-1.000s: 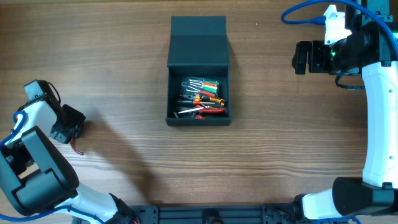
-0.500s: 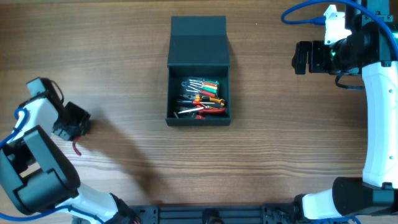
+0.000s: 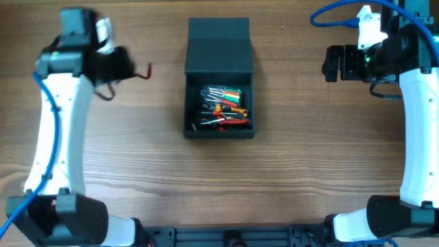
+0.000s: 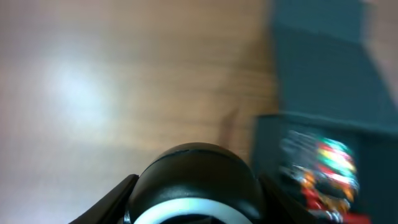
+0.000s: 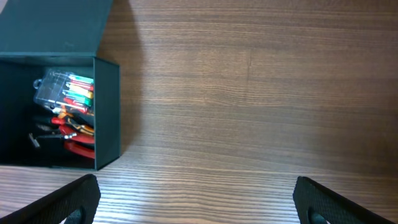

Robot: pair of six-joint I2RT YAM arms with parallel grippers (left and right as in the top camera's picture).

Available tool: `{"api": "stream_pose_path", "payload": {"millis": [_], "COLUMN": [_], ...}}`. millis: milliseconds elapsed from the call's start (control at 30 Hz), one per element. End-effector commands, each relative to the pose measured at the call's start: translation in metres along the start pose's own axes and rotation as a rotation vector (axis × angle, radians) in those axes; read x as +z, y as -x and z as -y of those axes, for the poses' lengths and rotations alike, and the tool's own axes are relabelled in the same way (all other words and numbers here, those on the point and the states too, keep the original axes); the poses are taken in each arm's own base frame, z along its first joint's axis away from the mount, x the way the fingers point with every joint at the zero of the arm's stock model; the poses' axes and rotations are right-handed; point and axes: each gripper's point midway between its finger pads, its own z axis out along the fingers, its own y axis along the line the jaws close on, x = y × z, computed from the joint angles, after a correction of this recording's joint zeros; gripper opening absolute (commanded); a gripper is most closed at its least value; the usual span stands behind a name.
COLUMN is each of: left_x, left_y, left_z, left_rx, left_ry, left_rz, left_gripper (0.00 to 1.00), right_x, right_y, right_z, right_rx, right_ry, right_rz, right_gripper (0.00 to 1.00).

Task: Pack container
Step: 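Carry the tape measure into the box and release it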

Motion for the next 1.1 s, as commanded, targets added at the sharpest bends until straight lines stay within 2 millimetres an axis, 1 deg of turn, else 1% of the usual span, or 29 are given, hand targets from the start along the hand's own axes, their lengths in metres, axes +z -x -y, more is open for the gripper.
{"api": "stream_pose_path", "payload": {"millis": [0, 100, 167, 233, 300, 400, 433, 533, 667, 767, 800, 867, 1067], "left_x": [-0.018, -0.013, -0.010, -0.003, 0.008, 0.032, 0.043, 0.068, 0.096, 0.111, 0.118, 0.124, 0.135], "left_y": [-0.001, -0.017, -0.026, -0.033, -0.038, -0.047, -0.052, -0.062, -0.077, -0.086, -0.092, -0.101, -0.115], "left_z": [0.075, 0.114, 0.132, 0.146, 0.156, 0.157, 0.155, 0.153, 0.151, 0.150, 0.148, 0.145, 0.138], "left_rx": [0.585, 0.868, 0.990, 1.058, 1.078, 1.082, 1.081, 1.079, 1.077, 1.073, 1.072, 1.070, 1.062], "left_ry": [-0.110, -0.162, -0.188, -0.209, -0.223, -0.232, -0.234, -0.239, -0.250, -0.265, -0.268, -0.270, -0.275], "left_rz": [0.064, 0.060, 0.057, 0.050, 0.031, -0.036, -0.068, -0.138, -0.217, -0.262, -0.292, -0.332, -0.402], "left_gripper": [0.04, 0.04, 0.04, 0.04, 0.04, 0.04, 0.04, 0.04, 0.04, 0.04, 0.04, 0.04, 0.04], "right_x": [0.006, 0.006, 0.006, 0.006, 0.006, 0.006, 0.006, 0.006, 0.006, 0.006, 0.006, 0.006, 0.006], "right_y": [-0.001, -0.001, -0.001, -0.001, -0.001, -0.002, -0.002, -0.002, -0.001, -0.002, -0.001, -0.002, -0.002], "right_z": [0.000, 0.000, 0.000, 0.000, 0.000, 0.000, 0.000, 0.000, 0.000, 0.000, 0.000, 0.000, 0.000], "right_rx": [-0.009, -0.008, -0.009, -0.010, -0.010, -0.011, -0.011, -0.011, -0.011, -0.011, -0.011, -0.011, -0.011], "right_ry": [0.005, 0.005, 0.005, 0.005, 0.005, 0.005, 0.005, 0.005, 0.005, 0.005, 0.005, 0.005, 0.005], "right_rz": [-0.017, -0.018, -0.018, -0.018, -0.018, -0.018, -0.018, -0.018, -0.018, -0.018, -0.018, -0.018, -0.018], "right_gripper": [1.00, 1.00, 1.00, 1.00, 1.00, 1.00, 1.00, 1.00, 1.00, 1.00, 1.00, 1.00, 1.00]}}
